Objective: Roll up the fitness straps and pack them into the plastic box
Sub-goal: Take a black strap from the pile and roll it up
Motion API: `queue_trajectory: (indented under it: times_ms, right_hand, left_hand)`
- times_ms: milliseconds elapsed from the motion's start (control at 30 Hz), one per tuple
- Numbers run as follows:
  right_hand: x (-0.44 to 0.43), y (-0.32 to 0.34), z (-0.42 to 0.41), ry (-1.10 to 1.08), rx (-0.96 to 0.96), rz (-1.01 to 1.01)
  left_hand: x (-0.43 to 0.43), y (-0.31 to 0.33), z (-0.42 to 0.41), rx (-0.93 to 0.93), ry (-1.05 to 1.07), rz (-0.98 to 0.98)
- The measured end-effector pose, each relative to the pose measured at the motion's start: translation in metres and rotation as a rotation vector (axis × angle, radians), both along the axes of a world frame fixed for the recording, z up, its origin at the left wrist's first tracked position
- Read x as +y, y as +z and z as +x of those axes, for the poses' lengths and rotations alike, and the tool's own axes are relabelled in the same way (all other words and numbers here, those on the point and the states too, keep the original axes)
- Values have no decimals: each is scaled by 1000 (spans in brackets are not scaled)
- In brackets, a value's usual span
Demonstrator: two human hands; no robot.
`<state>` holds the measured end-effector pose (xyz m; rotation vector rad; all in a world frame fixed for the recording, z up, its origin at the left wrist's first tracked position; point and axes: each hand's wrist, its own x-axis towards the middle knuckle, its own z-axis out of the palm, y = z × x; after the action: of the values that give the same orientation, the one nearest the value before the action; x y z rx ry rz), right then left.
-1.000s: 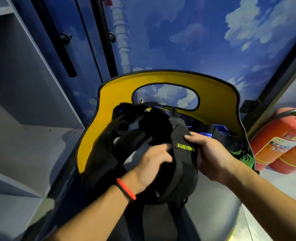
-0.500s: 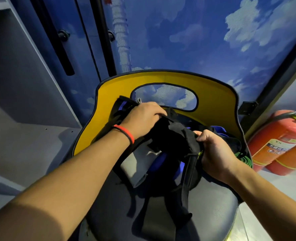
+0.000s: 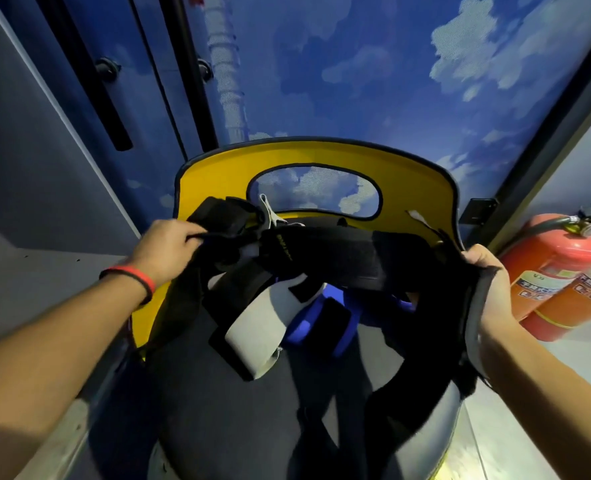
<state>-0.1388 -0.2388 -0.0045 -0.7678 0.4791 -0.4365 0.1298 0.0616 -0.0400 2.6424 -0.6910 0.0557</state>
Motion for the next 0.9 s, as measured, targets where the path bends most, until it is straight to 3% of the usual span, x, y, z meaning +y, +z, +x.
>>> queue_trajectory:
  times_ms: [100,233,300,333,433,467,533,600,667,767,900]
  right_hand:
    - [3,-1,1,3,50,-128]
    - [10,-17,9,120,-25,71]
    - [13,-24,12,169,28,136]
    - [15,-26,12,201,68,134]
    - [24,-28,14,289,164,61]
    - [27,-29,14,327,189,23]
    - [32,-31,13,399,223,-49]
    - [33,-34,11,430,259,-135]
    - [30,-37,13,412,252,-193]
    - [19,-38,14,318,249,-156]
    - [5,-34,16,208,226,-90]
  left_hand:
    - [7,-15,-7,62,-95,47]
    - [-18,-16,-52,-369,-139,24]
    - [-38,-18,-87,-379,-175,-99]
    - [-51,-15,-105,-182,-150,-223]
    - [-90,-10,-141,1061,75,-471]
    - [-100,-11,-145,1311,77,-563]
    - [-113,-22,-140,1457,143,-924]
    - [-118,-25,-128,1414,251,-1263]
    - [-119,-22,-114,1254,209,-1383]
    - [-116,-16,-111,927,7,-1185]
    - [-96,-21,-108,657,-156,-825]
